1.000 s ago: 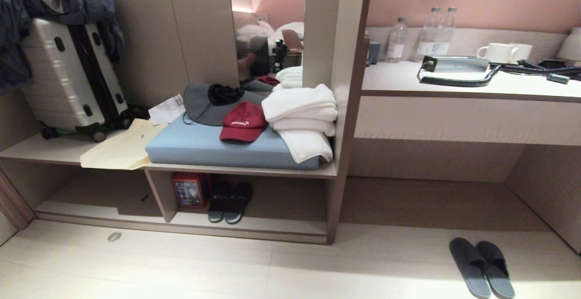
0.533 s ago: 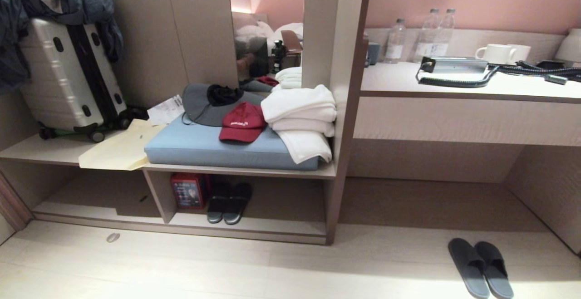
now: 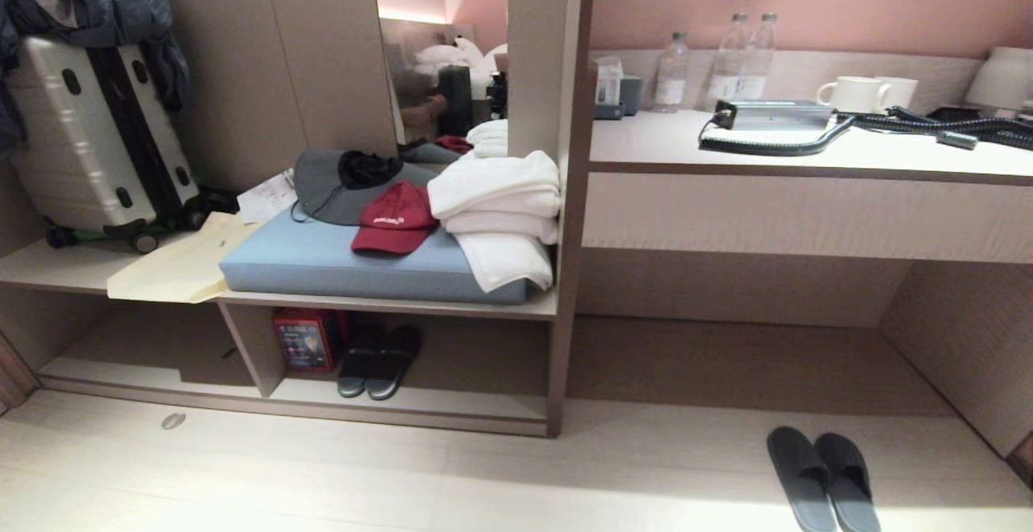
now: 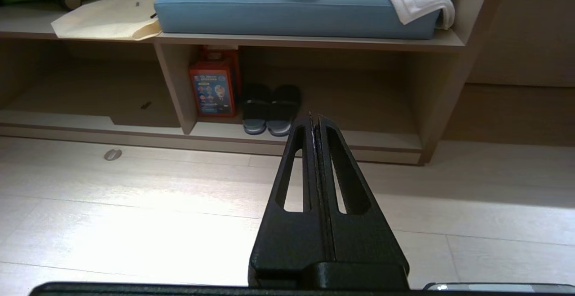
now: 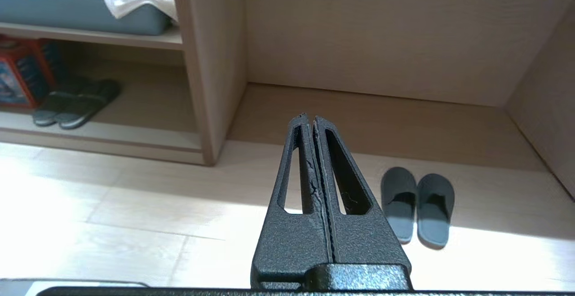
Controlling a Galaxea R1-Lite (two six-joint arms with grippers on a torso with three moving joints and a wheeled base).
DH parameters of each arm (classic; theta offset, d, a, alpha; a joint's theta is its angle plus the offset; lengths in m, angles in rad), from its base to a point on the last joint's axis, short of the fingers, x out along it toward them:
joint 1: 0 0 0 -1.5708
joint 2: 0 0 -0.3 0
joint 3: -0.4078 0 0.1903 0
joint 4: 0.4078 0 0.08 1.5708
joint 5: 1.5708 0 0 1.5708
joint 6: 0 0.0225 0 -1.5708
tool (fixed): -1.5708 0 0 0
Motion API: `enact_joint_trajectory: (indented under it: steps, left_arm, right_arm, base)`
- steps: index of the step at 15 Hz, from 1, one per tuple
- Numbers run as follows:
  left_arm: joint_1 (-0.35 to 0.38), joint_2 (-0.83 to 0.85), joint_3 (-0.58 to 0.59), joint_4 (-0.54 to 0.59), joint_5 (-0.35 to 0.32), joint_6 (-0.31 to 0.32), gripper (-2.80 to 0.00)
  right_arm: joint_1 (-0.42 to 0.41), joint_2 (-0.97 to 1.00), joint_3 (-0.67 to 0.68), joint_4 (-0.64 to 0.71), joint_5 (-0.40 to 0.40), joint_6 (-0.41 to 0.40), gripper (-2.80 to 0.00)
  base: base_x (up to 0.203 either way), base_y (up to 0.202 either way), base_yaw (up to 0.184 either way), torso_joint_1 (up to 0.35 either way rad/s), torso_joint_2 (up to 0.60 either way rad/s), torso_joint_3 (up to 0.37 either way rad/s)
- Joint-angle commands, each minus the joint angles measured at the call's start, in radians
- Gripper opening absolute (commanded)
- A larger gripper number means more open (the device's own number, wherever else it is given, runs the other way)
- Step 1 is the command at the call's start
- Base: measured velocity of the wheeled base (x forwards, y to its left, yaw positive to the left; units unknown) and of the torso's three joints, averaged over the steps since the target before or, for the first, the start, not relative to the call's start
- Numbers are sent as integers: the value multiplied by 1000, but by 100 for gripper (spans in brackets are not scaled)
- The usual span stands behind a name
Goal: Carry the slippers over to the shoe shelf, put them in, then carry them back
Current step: Pick up the slippers on the floor
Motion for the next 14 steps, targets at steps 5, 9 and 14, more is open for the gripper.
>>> enact_joint_trajectory:
  steps: [5, 9, 14]
  left_arm:
    - [0, 2, 2, 0, 0, 0, -280]
    - [0, 2, 2, -2, 0, 0, -280]
    - [0, 2, 2, -2, 0, 0, -280]
  right_arm:
    - [0, -2, 0, -1, 0, 0, -280]
    - [0, -2, 0, 1, 0, 0, -280]
    - [0, -2, 0, 1, -2, 1, -280]
  base:
    - [0, -197, 3, 2, 4, 2]
    - [0, -196, 2, 3, 3, 2]
    - [0, -197, 2, 3, 1, 4]
